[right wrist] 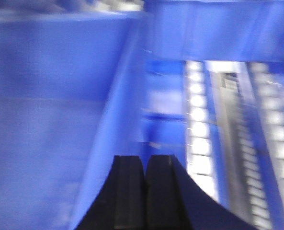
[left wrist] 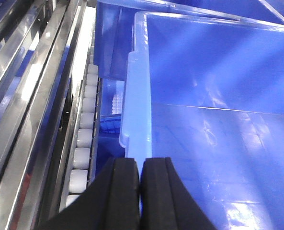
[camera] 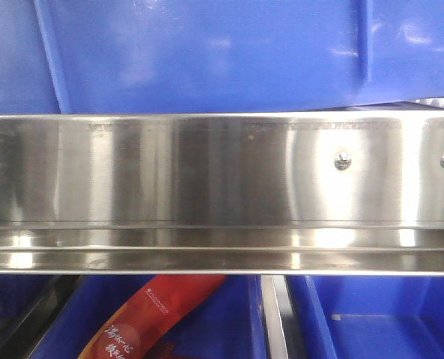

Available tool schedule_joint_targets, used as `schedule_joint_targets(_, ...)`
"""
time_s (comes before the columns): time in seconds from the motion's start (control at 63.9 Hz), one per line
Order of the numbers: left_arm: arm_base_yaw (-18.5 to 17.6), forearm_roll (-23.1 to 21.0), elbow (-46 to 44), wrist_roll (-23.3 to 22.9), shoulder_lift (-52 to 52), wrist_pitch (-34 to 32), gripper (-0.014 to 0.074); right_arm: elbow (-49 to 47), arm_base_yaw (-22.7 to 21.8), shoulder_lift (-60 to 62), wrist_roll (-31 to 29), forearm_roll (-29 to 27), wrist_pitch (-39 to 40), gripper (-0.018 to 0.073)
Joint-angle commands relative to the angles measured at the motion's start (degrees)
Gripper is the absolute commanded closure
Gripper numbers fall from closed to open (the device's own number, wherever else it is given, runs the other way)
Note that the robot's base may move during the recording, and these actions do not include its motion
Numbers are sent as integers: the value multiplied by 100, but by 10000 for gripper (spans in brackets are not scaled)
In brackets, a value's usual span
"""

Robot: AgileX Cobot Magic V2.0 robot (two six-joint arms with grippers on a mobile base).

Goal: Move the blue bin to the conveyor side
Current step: 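Close both grippers on opposite side walls of the blue bin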

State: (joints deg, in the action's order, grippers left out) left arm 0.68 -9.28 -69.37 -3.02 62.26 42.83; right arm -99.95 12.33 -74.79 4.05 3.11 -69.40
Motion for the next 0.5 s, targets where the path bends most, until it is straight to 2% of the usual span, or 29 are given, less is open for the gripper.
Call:
schedule_joint_targets(0.0, 25, -63, -61, -27, 4, -59, 594, -368, 388, -280, 216, 625, -56, 618)
schedule_joint_targets(0.109, 25, -63, -61, -27, 4, -59, 594, -736, 608, -622, 468, 651, -56, 618)
schedule_joint_targets(0.375, 25, -63, -61, -27, 15, -59, 594, -861, 606, -967, 509, 586, -56, 616)
schedule_joint_targets(0.438, 25, -63, -61, -27, 15, -59, 594, -861, 606, -990, 509, 586, -56, 567)
schedule_joint_targets(0.485, 25, -63, -61, -27, 15, -59, 594, -861, 606, -990, 509, 586, -56, 475)
